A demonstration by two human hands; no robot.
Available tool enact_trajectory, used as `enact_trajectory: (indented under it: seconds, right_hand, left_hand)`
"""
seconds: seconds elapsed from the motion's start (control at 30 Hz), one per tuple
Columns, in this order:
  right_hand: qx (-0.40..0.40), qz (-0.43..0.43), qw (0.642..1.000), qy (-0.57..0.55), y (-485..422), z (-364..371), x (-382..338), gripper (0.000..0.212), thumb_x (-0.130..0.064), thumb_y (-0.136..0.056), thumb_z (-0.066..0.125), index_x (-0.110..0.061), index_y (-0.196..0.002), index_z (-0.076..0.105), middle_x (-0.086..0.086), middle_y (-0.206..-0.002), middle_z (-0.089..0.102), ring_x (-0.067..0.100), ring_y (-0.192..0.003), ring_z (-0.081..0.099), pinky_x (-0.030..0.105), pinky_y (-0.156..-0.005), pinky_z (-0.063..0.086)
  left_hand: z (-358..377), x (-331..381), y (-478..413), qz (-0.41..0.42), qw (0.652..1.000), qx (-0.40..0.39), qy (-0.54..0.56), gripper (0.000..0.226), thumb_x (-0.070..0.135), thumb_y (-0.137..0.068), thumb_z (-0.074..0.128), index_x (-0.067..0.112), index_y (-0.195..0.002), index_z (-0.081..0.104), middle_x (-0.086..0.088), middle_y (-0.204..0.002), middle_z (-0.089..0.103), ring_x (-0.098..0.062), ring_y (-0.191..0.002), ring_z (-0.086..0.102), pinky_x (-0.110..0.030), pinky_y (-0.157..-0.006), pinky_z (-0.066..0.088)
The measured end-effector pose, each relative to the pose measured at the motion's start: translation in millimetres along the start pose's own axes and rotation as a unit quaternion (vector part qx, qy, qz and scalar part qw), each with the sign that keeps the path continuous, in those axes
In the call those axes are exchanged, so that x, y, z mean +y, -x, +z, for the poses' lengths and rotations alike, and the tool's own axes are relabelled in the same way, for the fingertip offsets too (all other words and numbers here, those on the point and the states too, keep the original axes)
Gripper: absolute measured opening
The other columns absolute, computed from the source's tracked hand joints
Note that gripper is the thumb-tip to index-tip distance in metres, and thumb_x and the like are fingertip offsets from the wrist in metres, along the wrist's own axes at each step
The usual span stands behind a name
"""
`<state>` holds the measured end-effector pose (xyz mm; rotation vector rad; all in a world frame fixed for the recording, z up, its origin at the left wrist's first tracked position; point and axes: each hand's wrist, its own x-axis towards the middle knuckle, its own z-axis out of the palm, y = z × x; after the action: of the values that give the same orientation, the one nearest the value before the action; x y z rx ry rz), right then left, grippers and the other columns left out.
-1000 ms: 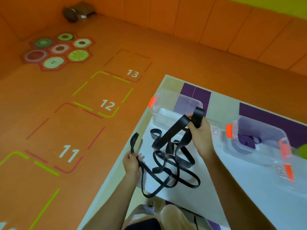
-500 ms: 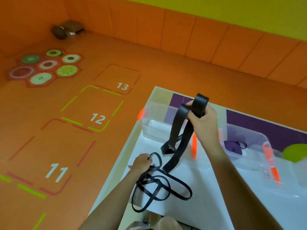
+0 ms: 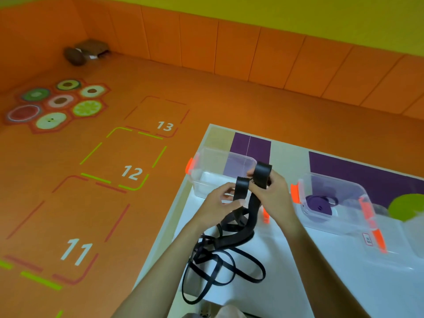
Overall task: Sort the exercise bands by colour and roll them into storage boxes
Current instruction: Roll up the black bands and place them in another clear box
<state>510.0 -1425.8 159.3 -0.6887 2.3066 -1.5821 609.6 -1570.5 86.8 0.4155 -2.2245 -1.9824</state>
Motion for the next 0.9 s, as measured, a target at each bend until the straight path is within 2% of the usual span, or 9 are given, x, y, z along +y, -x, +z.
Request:
enact_trajectory:
  seconds: [0.1,0.17,0.23,0.33,0.53,0.6,0.73,0.8,0.9]
  right_hand:
    - [-0.031,0.032,0.999,-0.013,4.4,-12.2,8.0,0.02,-0.013,-0.09,0.079,-0.023,-0.106,0.074,-0.011,-0.104,0.077,0.007,-0.105,0.07,0.029,-0.098,0.052]
    - [-0.026,0.051,0.998,-0.024,6.2,-21.4,12.6,0.018,-0.02,-0.091,0.08,-0.024,-0.107,0.075,-0.012,-0.106,0.077,0.008,-0.108,0.07,0.03,-0.1,0.051]
    - [-0.01,0.056,0.998,-0.028,7.8,-30.8,13.8,0.015,-0.026,-0.092,0.079,-0.024,-0.106,0.076,-0.012,-0.105,0.077,0.005,-0.106,0.069,0.026,-0.098,0.051]
    - [0.028,0.047,0.997,-0.046,7.4,-42.5,8.6,0.012,-0.028,-0.094,0.076,-0.022,-0.105,0.077,-0.006,-0.094,0.077,-0.004,-0.09,0.071,0.013,-0.083,0.051]
    - [0.103,0.021,0.993,-0.047,-8.4,-42.6,-16.2,0.057,-0.06,-0.083,0.069,-0.011,-0.112,0.071,-0.001,-0.096,0.075,-0.006,-0.084,0.07,0.003,-0.068,0.048]
    - [0.123,0.004,0.99,-0.063,-13.7,-42.5,-28.7,0.044,-0.051,-0.091,0.07,-0.011,-0.108,0.074,-0.001,-0.093,0.076,-0.006,-0.082,0.07,0.003,-0.067,0.048]
    - [0.156,-0.02,0.984,-0.083,-20.8,-46.1,-48.3,0.021,-0.037,-0.094,0.075,-0.016,-0.091,0.076,0.005,-0.081,0.075,0.01,-0.074,0.073,0.016,-0.059,0.053]
    - [0.167,-0.034,0.982,-0.083,-21.8,-47.7,-55.0,0.009,-0.03,-0.094,0.076,-0.027,-0.087,0.071,-0.003,-0.08,0.073,0.017,-0.082,0.074,0.023,-0.062,0.057]
    - [0.172,-0.052,0.979,-0.092,-20.1,-46.9,-60.0,0.011,-0.024,-0.092,0.077,-0.03,-0.093,0.068,-0.003,-0.09,0.072,0.021,-0.092,0.072,0.033,-0.069,0.061]
  left_hand:
    - [-5.0,-10.5,-1.6,-0.01,0.999,0.027,0.018,0.017,0.017,-0.101,0.071,0.018,-0.118,0.074,-0.007,-0.112,0.077,-0.027,-0.102,0.071,-0.039,-0.095,0.057]
    - [-10.4,-13.7,3.1,-0.041,0.99,0.082,0.103,0.015,0.008,-0.101,0.069,0.016,-0.113,0.073,-0.005,-0.106,0.077,-0.023,-0.1,0.073,-0.043,-0.092,0.06]
    - [-20.6,-14.6,8.0,-0.049,0.975,0.143,0.164,0.015,0.003,-0.099,0.068,0.011,-0.112,0.072,0.001,-0.102,0.078,-0.02,-0.102,0.075,-0.043,-0.093,0.062]
    - [-40.4,-7.7,10.3,-0.035,0.955,0.197,0.221,0.023,0.003,-0.099,0.068,0.003,-0.122,0.069,-0.006,-0.111,0.077,-0.024,-0.113,0.071,-0.042,-0.095,0.062]
    - [-59.9,31.8,6.6,0.008,0.936,0.251,0.247,0.019,-0.005,-0.101,0.061,0.009,-0.113,0.065,0.005,-0.091,0.076,-0.02,-0.104,0.072,-0.039,-0.092,0.063]
    - [-67.4,44.9,7.5,0.03,0.926,0.272,0.26,0.017,-0.006,-0.101,0.059,0.005,-0.113,0.062,-0.002,-0.101,0.079,-0.023,-0.11,0.074,-0.041,-0.094,0.062]
    - [-93.3,51.8,12.9,0.049,0.9,0.302,0.309,0.022,-0.01,-0.098,0.058,0.003,-0.115,0.06,-0.018,-0.114,0.074,-0.029,-0.118,0.071,-0.052,-0.1,0.057]
    - [-100.7,49.0,19.2,0.045,0.899,0.298,0.317,0.028,-0.009,-0.091,0.064,0.006,-0.114,0.062,-0.018,-0.119,0.074,-0.028,-0.12,0.071,-0.052,-0.1,0.056]
    - [-101.9,32.3,29.7,0.005,0.91,0.281,0.303,0.048,-0.005,-0.074,0.068,0.01,-0.12,0.062,-0.01,-0.119,0.075,-0.025,-0.119,0.07,-0.049,-0.097,0.052]
